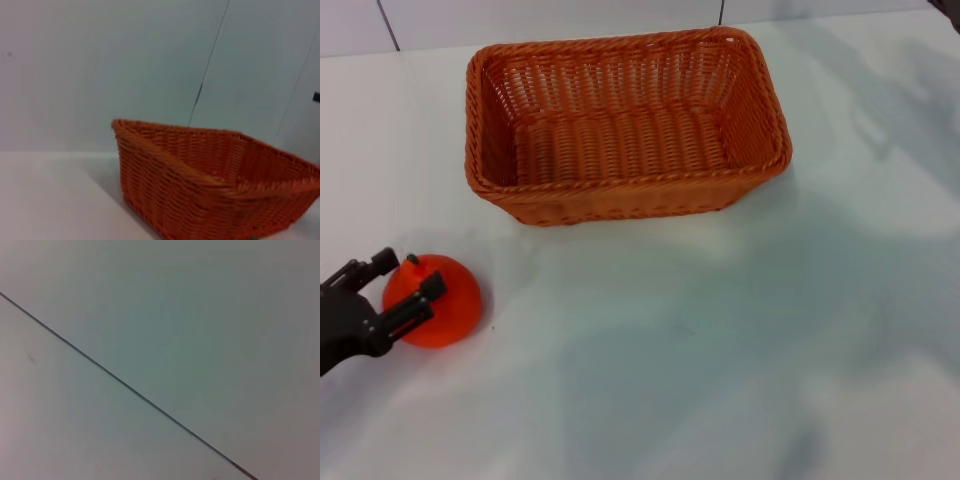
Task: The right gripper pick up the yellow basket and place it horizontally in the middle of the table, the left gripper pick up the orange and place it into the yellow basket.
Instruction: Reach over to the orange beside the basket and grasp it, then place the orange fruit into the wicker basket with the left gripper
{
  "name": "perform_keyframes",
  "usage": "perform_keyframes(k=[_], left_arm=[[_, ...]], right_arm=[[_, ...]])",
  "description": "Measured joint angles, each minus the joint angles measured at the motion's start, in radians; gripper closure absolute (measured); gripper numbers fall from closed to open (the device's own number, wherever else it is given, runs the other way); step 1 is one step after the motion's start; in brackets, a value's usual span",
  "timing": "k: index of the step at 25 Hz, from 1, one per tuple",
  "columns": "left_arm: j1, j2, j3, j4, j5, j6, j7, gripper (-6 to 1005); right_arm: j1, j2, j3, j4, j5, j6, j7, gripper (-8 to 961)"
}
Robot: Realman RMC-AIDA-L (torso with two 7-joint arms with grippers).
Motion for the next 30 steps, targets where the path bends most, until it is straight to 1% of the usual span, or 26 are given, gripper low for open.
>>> perform_keyframes(k=[2,6,12,17,18,22,24,26,28,30], left_arm=[[-0.009,0.000,0.000,-0.011,0.020,-0.031,0.016,200],[-0.009,0.000,-0.004,-0.011,0.021,-0.037,0.036,200],[-0.012,0.002,0.006,-0.012,0.025,-0.032,0.062,311],[-0.021,0.004,0.007,-0.012,0.022,-0.009,0.062,551],[-0.023,0.005,0.000,-0.012,0.018,0.004,0.061,585],[-0.034,0.013,-0.080,-0.012,-0.022,0.089,0.060,722],[-0.040,0.018,-0.151,-0.012,-0.075,0.158,0.055,734],[-0.052,0.024,-0.197,-0.012,-0.138,0.209,0.047,745],[-0.077,0.026,-0.224,-0.031,-0.214,0.226,0.039,757],[-0.116,0.026,-0.234,-0.067,-0.269,0.214,0.038,768]], right_arm=[[0.000,-0.001,0.000,0.008,0.000,-0.004,-0.001,351],[-0.001,-0.002,0.001,0.011,0.001,-0.007,-0.001,354],[-0.005,0.001,0.005,0.012,0.001,-0.011,-0.001,353],[-0.005,0.001,0.007,0.013,0.001,-0.011,-0.001,353],[-0.005,0.001,0.007,0.013,0.001,-0.012,-0.001,353],[-0.006,0.001,0.007,0.013,0.001,-0.012,-0.001,354],[-0.010,-0.002,0.007,0.013,0.001,-0.011,0.002,354],[-0.016,-0.007,0.007,0.013,0.001,-0.008,0.005,354],[-0.023,-0.011,0.008,0.013,0.002,-0.004,0.005,355],[-0.030,-0.014,0.009,0.012,0.005,0.001,0.003,355]])
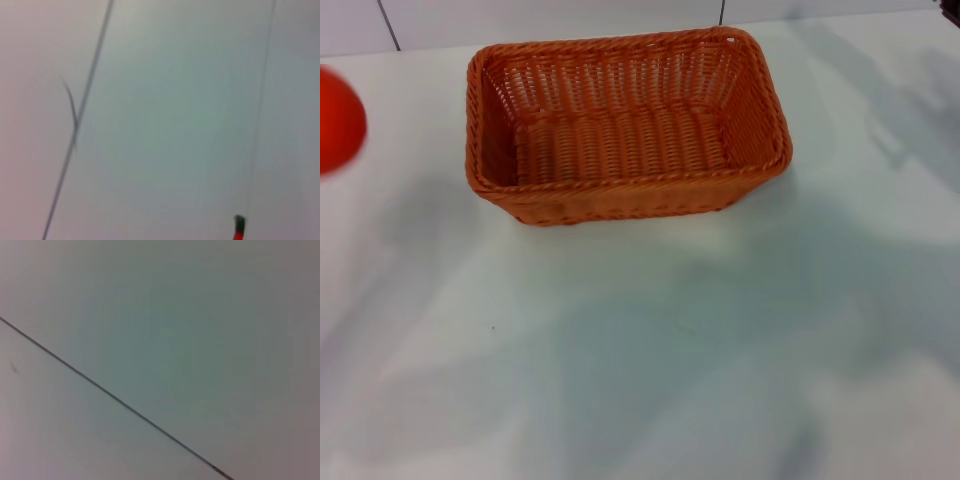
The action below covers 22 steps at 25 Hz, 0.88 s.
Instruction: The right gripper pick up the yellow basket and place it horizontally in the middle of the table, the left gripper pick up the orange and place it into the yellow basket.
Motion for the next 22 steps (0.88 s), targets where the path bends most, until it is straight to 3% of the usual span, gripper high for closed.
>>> perform_keyframes(k=[6,12,17,22], left_arm=[[-0.174,-0.014,0.059,-0.096,-0.017,-0.168,-0.011,820],[-0.285,-0.019,0.332,-0.102,-0.015,-0.400,-0.135,795],[-0.303,-0.026,0.353,-0.102,-0.024,-0.436,-0.142,565],[-0.305,-0.026,0.344,-0.101,-0.030,-0.428,-0.141,467]], right_arm=[[-0.019,-0.003,0.020,-0.006,0.002,0.030,-0.002,356],[-0.051,-0.003,0.042,-0.005,0.003,0.069,-0.002,356],[-0.077,-0.002,0.048,0.000,0.004,0.075,-0.003,357],[-0.090,-0.001,0.048,0.001,0.004,0.077,-0.004,358]])
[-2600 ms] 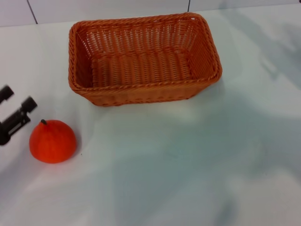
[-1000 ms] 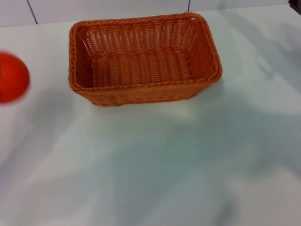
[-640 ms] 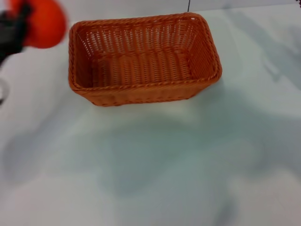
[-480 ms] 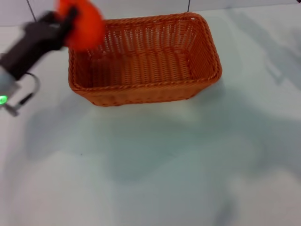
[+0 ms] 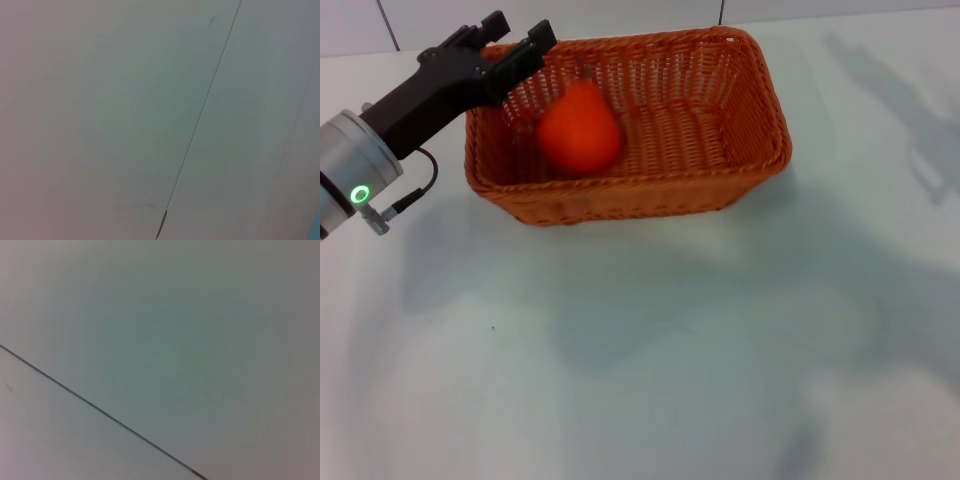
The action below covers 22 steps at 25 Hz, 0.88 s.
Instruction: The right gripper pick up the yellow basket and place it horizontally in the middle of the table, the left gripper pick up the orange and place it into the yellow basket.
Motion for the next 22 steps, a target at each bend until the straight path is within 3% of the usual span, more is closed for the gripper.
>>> perform_keyframes(k=[6,9,14,18,22], left_arm=[[0.038,-0.004,-0.002,-0.022,-0.124,0.006,0.020,349],[0.069,-0.005,-0.003,-0.030,-0.192,0.022,0.037,153],[0.141,-0.007,-0.042,-0.090,-0.361,0.169,0.182,165],[0.189,-0.008,-0.180,-0.215,-0.457,0.308,0.387,172],[0.206,-0.007,-0.254,-0.249,-0.463,0.334,0.426,172]], right_arm=[[-0.001,-0.002,0.000,-0.001,-0.001,0.003,-0.011,358],[-0.004,-0.002,0.003,-0.007,-0.001,0.024,-0.065,358],[-0.017,0.005,0.077,-0.010,0.000,0.067,-0.229,358],[-0.030,0.023,0.172,-0.010,0.002,0.076,-0.414,358],[-0.044,0.045,0.270,0.016,0.044,0.092,-0.680,358]])
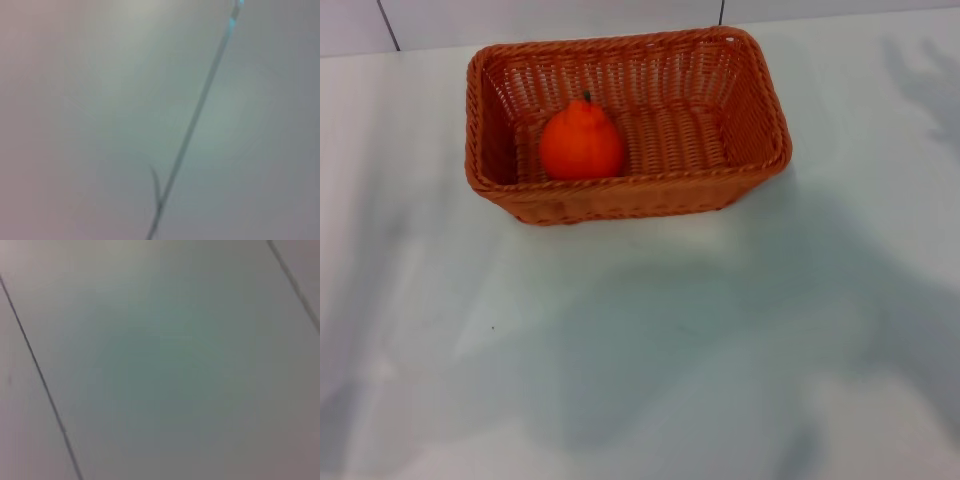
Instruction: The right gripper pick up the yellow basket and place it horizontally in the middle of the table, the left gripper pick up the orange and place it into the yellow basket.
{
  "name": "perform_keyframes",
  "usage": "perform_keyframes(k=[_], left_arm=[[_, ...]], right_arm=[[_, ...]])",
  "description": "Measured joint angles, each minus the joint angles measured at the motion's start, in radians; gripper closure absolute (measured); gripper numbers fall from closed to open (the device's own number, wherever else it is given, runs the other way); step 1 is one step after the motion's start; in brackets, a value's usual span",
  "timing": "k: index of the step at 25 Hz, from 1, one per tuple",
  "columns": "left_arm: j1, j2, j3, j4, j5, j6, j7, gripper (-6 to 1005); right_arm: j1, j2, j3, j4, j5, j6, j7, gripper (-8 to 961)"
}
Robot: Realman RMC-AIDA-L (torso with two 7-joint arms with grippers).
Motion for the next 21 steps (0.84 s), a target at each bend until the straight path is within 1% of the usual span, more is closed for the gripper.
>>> perform_keyframes(k=[1,4,9,11,13,16,21], left_arm=[[0.007,0.000,-0.029,-0.011,-0.001,0.005,0.003,173],[0.013,0.000,-0.044,-0.017,-0.001,0.006,0.018,173],[0.016,0.000,-0.082,-0.056,-0.002,0.006,0.105,174],[0.011,-0.001,-0.086,-0.070,0.002,0.006,0.158,174],[0.009,-0.002,-0.084,-0.073,0.004,0.006,0.175,174],[0.006,-0.002,-0.082,-0.081,0.005,0.003,0.221,174],[0.004,-0.002,-0.083,-0.083,0.006,-0.007,0.239,175]], right_arm=[[-0.006,0.001,0.010,0.021,0.019,0.006,-0.079,358],[-0.017,0.001,0.034,0.082,0.068,0.011,-0.266,358],[-0.017,0.003,0.111,0.168,0.088,0.008,-0.489,358],[-0.014,0.003,0.138,0.188,0.088,0.009,-0.530,358],[-0.011,0.003,0.155,0.199,0.089,0.007,-0.548,358],[-0.010,0.003,0.162,0.203,0.089,0.004,-0.554,358],[-0.010,0.004,0.164,0.204,0.089,0.002,-0.556,358]])
